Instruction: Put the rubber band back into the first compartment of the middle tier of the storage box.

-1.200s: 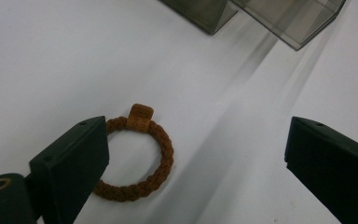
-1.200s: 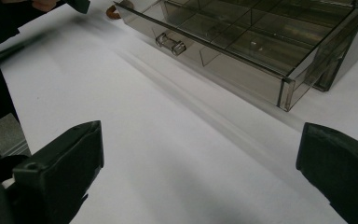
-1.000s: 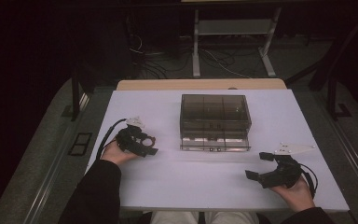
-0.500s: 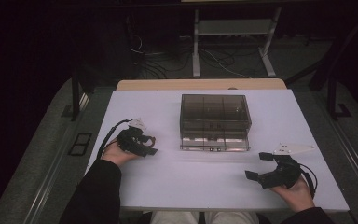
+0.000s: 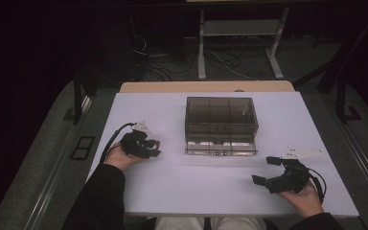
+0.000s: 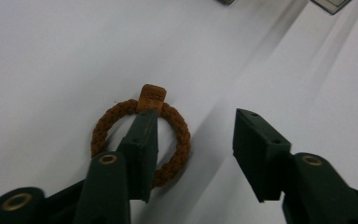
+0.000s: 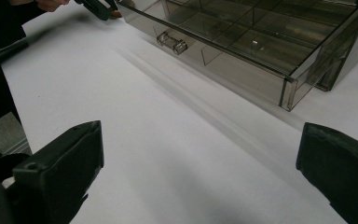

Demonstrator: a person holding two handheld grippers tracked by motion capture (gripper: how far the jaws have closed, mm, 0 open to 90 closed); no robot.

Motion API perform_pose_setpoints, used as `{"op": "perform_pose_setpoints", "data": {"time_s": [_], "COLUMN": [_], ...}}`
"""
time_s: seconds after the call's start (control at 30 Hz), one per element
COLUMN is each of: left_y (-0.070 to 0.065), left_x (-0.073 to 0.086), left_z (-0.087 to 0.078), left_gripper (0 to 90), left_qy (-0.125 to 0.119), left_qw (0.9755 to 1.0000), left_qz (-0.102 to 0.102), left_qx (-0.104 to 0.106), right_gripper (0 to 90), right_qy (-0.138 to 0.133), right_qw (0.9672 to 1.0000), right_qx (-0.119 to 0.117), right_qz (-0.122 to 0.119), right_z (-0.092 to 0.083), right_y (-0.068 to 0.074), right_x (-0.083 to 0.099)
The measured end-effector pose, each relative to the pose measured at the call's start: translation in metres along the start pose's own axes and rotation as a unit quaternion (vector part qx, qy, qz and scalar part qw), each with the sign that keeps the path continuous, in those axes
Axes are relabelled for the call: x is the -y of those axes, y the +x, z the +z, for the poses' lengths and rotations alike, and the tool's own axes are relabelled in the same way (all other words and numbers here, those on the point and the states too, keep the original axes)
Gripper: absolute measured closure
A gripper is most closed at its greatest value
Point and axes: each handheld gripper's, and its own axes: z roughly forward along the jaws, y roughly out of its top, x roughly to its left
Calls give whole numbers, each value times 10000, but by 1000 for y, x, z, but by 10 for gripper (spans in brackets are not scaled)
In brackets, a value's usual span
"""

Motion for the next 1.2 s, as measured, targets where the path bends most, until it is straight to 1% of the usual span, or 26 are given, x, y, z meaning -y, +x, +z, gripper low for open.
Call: {"op": "perform_pose_setpoints", "data": {"time_s": [0.07,0.17,0.2,0.23,0.33,0.37,0.47,0.73,0.83,0.9,0.93,1.0,1.2], "left_y": [1,2,2,2,1,2,2,3,5,6,7,8,9], "left_x": [0,1,1,1,1,1,1,2,3,3,4,5,5], "left_z": [0,1,1,1,2,2,2,3,3,3,2,2,-1], "left_gripper": [558,601,609,616,651,668,709,785,818,824,826,835,843], "left_qy": [-7,47,114,96,91,136,171,162,127,77,80,46,0], "left_qw": [10000,9999,9998,9998,9997,9996,9995,9995,9996,9996,9996,9996,9994], "left_qz": [-22,3,-21,-55,-70,-47,-66,-103,-197,-249,-231,-267,-346], "left_qx": [-39,-107,-154,-187,-218,-233,-262,-231,-176,-144,-125,-96,-66], "right_gripper": [1,1,1,1,1,1,1,1,1,1,1,1,1], "right_qy": [1,1,1,1,4,4,2,-2,-4,-5,-6,-8,-7], "right_qw": [10000,10000,10000,10000,10000,10000,10000,10000,10000,10000,10000,10000,10000], "right_qx": [3,6,7,7,11,10,9,19,21,23,23,22,28], "right_qz": [3,-7,-4,2,0,-2,2,-2,-4,-10,-11,-19,-21], "right_z": [0,0,0,0,0,0,0,0,0,0,0,-1,-1], "right_y": [0,0,0,0,0,0,0,0,0,0,0,-1,-1], "right_x": [0,0,0,0,0,0,0,0,0,0,0,0,0]}}
